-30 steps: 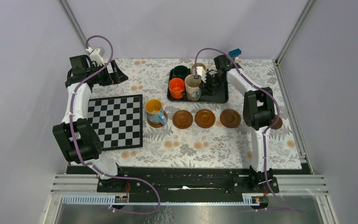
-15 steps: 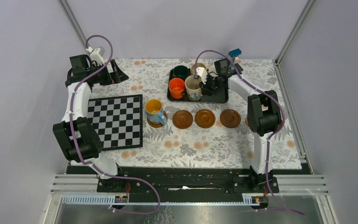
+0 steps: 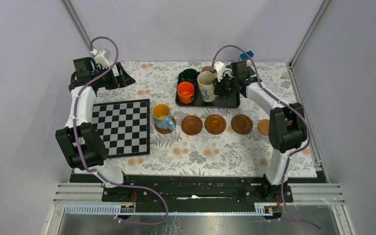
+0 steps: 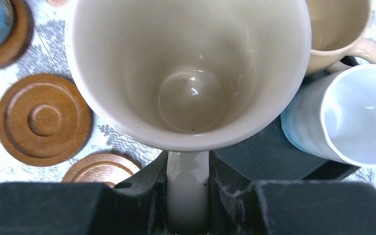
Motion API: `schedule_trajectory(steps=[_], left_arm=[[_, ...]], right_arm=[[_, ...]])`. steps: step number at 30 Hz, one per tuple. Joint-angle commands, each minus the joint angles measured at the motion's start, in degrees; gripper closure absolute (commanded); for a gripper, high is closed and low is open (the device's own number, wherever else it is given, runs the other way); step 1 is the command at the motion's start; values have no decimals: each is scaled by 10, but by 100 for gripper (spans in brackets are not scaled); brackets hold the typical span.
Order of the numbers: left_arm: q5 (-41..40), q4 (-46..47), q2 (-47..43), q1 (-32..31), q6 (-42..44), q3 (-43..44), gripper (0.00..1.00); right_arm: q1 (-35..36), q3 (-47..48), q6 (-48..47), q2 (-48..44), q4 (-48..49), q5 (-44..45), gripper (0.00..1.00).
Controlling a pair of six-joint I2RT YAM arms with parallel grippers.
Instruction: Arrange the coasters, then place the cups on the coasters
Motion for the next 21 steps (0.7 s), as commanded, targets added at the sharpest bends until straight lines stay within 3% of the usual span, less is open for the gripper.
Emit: schedule_trajectory(steps=[1, 9, 21], left_arm=[[21, 30, -8, 5, 0, 24, 1], [22, 30, -15, 7, 5, 14, 1], [-21, 37, -31, 8, -8, 2, 1]], right_arm=[[2, -34, 86, -109, 117, -19, 100], [50, -173, 165, -207, 226, -18, 100], [182, -310, 202, -273, 339, 162, 100]])
